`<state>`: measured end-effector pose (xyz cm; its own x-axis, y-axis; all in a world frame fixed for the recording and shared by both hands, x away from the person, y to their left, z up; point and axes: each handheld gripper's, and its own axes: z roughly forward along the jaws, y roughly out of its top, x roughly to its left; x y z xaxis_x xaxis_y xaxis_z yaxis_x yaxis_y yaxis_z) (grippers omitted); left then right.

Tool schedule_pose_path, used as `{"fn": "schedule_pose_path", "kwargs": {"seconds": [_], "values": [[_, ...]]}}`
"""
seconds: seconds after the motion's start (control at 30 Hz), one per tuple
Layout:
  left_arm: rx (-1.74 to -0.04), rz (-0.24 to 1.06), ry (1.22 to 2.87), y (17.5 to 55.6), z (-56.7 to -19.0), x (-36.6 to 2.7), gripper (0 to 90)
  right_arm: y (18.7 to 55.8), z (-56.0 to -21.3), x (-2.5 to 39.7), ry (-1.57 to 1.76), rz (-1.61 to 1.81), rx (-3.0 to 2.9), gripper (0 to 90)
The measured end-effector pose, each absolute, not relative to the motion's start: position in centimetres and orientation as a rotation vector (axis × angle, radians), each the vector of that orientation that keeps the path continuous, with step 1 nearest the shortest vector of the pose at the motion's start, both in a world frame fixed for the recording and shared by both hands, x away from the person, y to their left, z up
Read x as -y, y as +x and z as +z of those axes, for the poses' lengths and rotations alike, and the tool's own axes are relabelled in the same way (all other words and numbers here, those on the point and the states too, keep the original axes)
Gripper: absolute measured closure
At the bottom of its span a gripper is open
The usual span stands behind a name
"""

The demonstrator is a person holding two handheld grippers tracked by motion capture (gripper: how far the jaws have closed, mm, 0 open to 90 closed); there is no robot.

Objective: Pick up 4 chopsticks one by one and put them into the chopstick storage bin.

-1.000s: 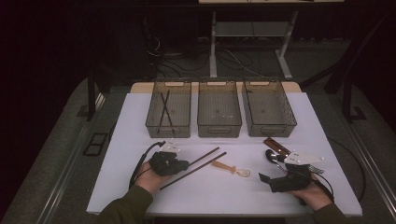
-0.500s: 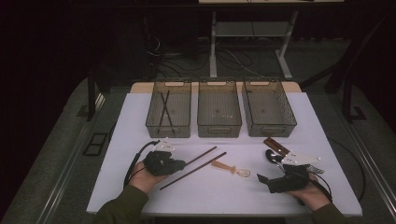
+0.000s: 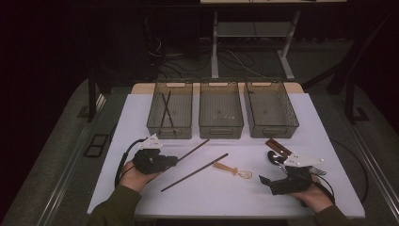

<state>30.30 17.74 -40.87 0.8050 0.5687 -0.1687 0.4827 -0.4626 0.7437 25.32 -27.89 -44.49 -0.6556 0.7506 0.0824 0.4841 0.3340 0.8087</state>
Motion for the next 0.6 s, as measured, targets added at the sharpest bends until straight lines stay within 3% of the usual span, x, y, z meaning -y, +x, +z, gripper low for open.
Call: {"fn": "schedule_pose_path", "kwargs": {"seconds": [0.6], "values": [[-0.854, 0.205, 2.076, 31.1, -39.9, -20.0, 85.4, 25.4, -44.6, 27.9, 1.099, 1.226, -2.297, 0.5]]}}
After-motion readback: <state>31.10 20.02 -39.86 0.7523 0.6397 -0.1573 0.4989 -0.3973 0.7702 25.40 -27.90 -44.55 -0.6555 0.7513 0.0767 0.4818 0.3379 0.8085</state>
